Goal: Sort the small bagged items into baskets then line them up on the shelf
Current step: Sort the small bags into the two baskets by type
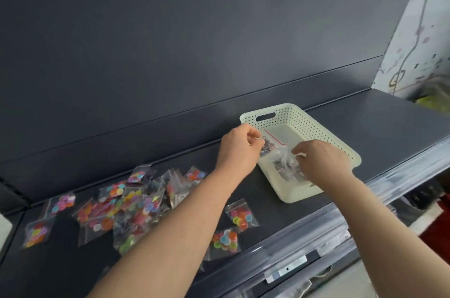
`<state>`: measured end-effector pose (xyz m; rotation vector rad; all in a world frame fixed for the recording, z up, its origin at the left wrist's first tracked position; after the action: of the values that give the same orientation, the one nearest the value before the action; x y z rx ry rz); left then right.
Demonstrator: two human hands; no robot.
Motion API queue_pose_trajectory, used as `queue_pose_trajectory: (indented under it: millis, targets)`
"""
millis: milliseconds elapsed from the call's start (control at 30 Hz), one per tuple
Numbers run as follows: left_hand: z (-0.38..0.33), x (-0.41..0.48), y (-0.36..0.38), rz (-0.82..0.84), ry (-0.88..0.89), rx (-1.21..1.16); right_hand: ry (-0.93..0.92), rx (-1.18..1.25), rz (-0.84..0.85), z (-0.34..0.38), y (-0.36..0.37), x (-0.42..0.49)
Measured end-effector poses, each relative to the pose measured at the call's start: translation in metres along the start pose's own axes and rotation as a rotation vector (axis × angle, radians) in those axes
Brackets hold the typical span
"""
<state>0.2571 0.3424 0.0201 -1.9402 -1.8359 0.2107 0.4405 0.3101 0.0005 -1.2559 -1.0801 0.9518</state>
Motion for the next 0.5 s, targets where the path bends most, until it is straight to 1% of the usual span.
queue_pose_trajectory:
  millis: [167,233,333,433,500]
  targets:
    - [-0.006,0.02,0.034,0.023,-0.018,0.143,-0.082,0.026,-0.058,-0.004,0.001,-0.002]
    - [-0.004,0.021,0.032,0.019,-0.016,0.211,-0.106,0.034,-0.097,-0.001,0.0,-0.004]
    - [0.002,0.015,0.014,0.01,-0.008,0.282,-0.142,0.03,-0.163,0.012,-0.006,-0.005]
    - [0.015,0.003,-0.018,0.008,-0.034,0.443,-0.223,0.016,-0.222,0.041,-0.013,-0.009]
    - [0.027,-0.006,-0.048,-0.032,-0.063,0.499,-0.286,0.034,-0.235,0.067,-0.017,-0.014]
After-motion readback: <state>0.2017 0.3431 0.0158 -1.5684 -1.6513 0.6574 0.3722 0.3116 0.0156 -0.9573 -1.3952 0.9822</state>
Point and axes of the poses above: each hand's wrist, its own x-axis towards the middle knuckle, its own y-axis out of the palm, z = x × y, the point moved 8 cm from there along x, towards the middle knuckle, and after that the axes turned 11 degrees about -x, right-handed, at the moved point
